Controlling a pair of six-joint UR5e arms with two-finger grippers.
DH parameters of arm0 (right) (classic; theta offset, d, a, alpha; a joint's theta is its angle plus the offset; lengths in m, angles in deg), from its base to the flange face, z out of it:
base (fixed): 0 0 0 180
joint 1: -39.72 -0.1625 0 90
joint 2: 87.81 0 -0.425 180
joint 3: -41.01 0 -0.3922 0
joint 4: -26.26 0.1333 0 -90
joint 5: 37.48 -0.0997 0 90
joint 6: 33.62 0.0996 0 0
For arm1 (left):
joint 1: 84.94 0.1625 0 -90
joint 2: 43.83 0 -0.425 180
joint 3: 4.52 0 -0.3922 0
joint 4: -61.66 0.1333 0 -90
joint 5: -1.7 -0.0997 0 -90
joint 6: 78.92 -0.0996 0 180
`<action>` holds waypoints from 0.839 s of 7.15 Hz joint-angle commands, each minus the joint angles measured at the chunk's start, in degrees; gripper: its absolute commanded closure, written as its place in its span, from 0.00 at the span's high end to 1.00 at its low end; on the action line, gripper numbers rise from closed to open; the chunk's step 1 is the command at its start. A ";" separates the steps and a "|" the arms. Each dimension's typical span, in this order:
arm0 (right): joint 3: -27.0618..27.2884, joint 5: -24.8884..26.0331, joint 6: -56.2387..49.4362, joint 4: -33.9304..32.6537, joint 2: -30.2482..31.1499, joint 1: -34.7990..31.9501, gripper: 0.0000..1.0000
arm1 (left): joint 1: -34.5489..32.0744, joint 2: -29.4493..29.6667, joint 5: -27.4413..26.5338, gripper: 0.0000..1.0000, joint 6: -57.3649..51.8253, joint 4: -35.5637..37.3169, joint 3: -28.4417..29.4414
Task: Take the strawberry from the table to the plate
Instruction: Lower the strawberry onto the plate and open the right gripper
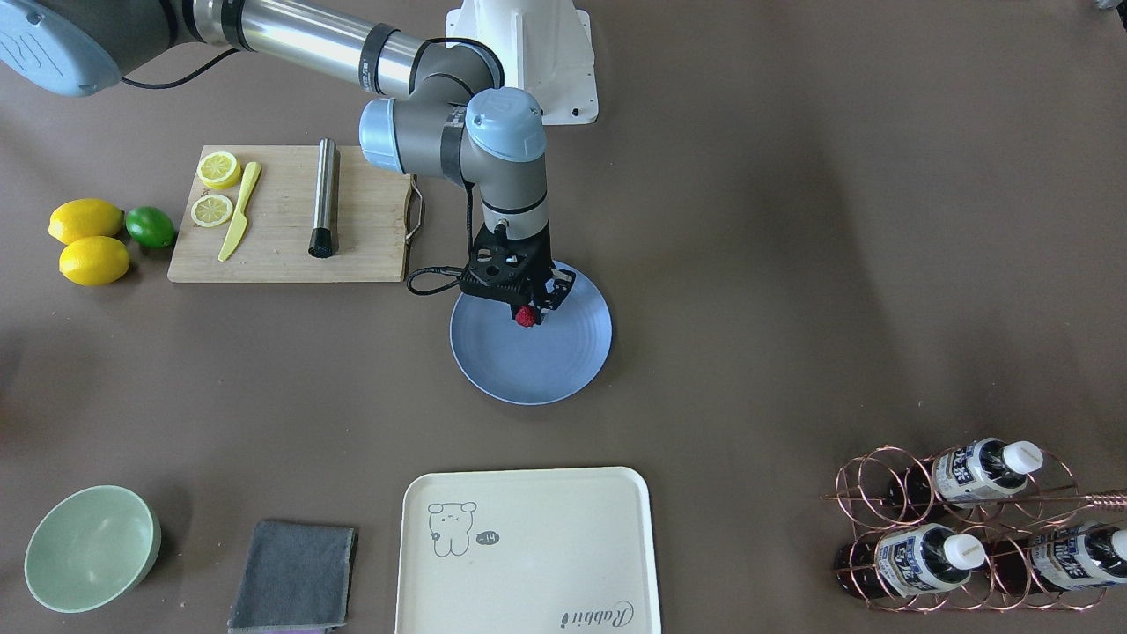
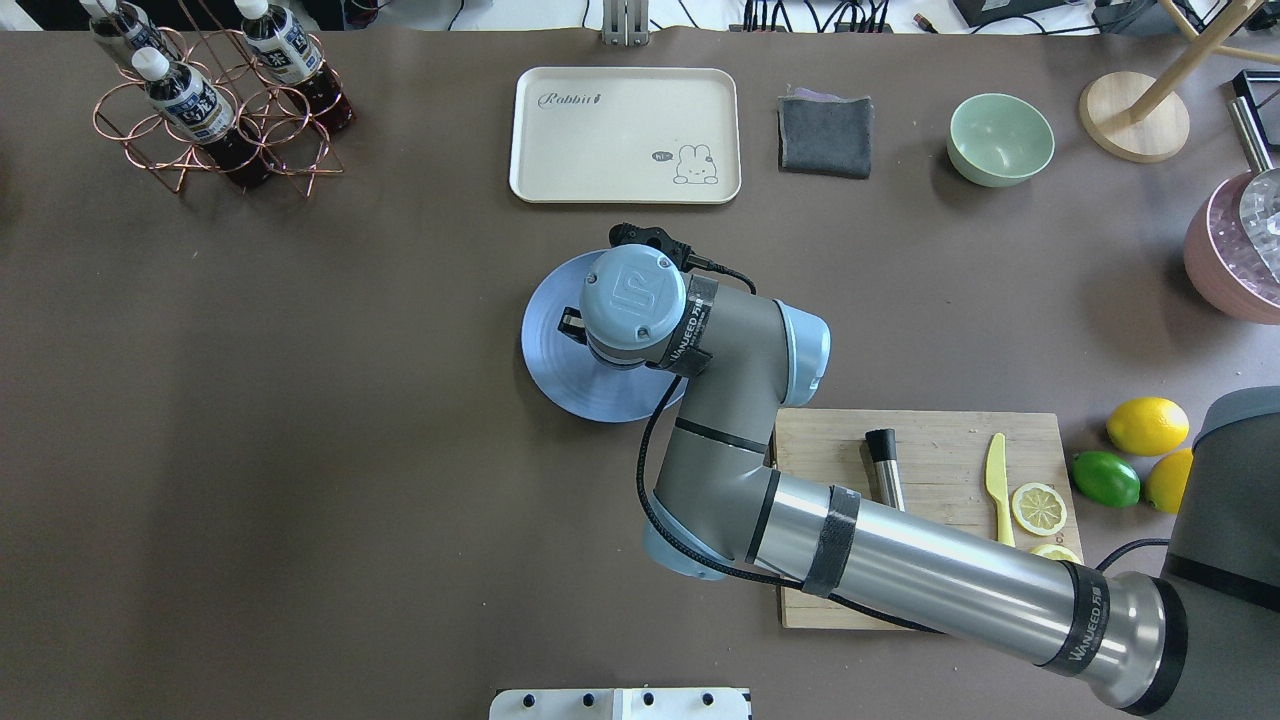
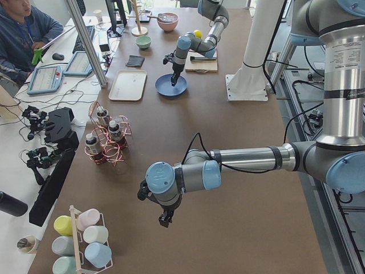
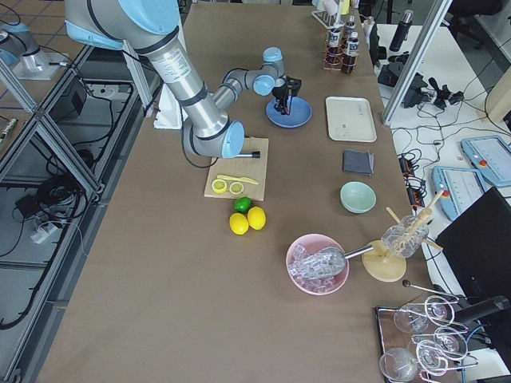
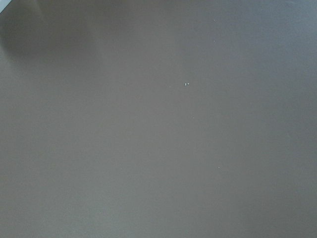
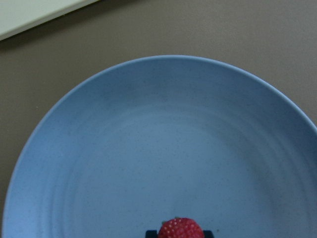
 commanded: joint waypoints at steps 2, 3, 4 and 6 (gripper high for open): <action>-2.21 1.70 -0.04 0.49 -1.80 -0.03 0.00 | 0.00 0.09 0.06 0.99 0.00 0.00 0.48; -2.83 2.06 -0.74 0.40 -1.90 -0.03 0.85 | 0.00 0.09 -0.03 0.99 0.00 0.00 0.65; -2.93 2.15 -0.83 0.40 -1.98 -0.11 0.99 | 0.00 0.09 -0.03 0.99 0.00 0.00 0.65; -1.79 -0.64 -1.80 -0.21 -2.07 -2.91 1.00 | 0.00 0.09 -0.03 0.99 -0.09 0.00 0.74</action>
